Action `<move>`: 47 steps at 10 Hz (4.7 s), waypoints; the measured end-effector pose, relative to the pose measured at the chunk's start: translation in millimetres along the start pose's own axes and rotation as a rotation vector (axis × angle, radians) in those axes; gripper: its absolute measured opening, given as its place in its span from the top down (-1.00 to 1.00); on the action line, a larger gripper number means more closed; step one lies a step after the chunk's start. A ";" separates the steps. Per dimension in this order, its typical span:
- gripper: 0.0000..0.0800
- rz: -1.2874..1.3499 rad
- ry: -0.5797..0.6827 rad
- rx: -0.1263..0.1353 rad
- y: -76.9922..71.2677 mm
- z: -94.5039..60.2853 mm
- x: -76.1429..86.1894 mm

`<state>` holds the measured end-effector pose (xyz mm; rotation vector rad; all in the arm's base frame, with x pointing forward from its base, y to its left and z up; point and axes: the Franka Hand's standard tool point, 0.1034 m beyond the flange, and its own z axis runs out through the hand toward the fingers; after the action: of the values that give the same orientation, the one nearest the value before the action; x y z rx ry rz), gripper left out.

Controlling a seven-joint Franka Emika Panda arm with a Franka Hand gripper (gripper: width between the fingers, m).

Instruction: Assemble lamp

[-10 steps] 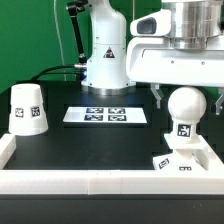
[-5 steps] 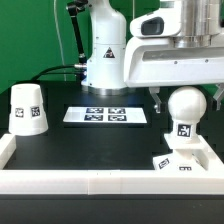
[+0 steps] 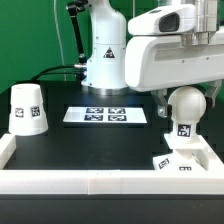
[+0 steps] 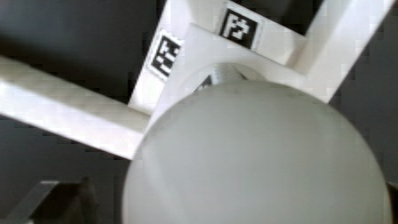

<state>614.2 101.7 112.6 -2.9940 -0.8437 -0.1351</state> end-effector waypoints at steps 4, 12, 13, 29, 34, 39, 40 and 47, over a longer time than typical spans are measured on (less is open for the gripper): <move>-0.75 -0.344 -0.063 -0.012 -1.8 4.2 -7.8; -0.70 -0.697 -0.080 -0.031 0.0 2.3 -5.4; -0.44 -0.697 -0.080 -0.031 0.1 2.3 -5.5; -0.44 0.412 -0.046 -0.065 1.7 1.2 -5.2; -0.44 0.913 -0.051 -0.071 2.1 0.4 -9.1; -0.44 1.194 -0.074 -0.085 -1.7 3.1 -15.1; -0.47 1.206 -0.076 -0.086 -1.8 3.1 -15.7; -0.75 1.098 -0.087 -0.099 -21.7 -0.1 -18.8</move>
Offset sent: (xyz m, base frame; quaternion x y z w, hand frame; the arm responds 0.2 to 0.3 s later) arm -0.0035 0.0019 -0.0038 0.0129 -0.0344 -0.2203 0.9747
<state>586.9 110.4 111.1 -3.0650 0.8675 -0.0085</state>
